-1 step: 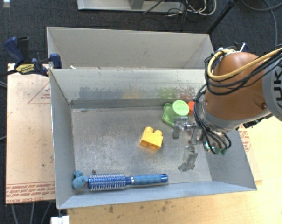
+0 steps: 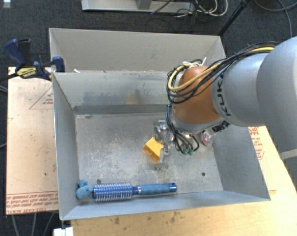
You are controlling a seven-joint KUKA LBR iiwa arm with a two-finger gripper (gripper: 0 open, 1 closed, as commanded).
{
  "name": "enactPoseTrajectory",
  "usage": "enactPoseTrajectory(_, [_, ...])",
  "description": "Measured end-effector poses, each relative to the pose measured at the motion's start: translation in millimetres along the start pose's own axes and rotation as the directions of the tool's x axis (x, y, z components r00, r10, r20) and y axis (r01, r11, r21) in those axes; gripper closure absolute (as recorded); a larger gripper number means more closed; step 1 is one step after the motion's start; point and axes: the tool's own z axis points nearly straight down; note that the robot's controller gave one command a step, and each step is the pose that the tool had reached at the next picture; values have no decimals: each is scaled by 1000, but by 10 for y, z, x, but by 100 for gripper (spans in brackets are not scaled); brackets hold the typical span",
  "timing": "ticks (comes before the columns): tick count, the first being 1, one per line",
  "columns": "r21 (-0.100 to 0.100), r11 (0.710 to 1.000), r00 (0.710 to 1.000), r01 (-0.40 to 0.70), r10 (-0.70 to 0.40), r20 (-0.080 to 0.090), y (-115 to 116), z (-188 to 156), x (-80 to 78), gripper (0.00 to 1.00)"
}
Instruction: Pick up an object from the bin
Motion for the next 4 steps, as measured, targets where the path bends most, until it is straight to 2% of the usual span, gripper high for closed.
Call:
enactPoseTrajectory(1, [0,1000,1000,-3,3,-1,52,-329,-108,0])
enactPoseTrajectory(2, [1,996,996,-89,89,-7,74,-306,-37,0])
enactPoseTrajectory(3, [1,971,971,-241,241,-4,0,-18,-79,0])
enactPoseTrajectory(4, [0,971,971,-239,239,-2,6,-25,-90,0])
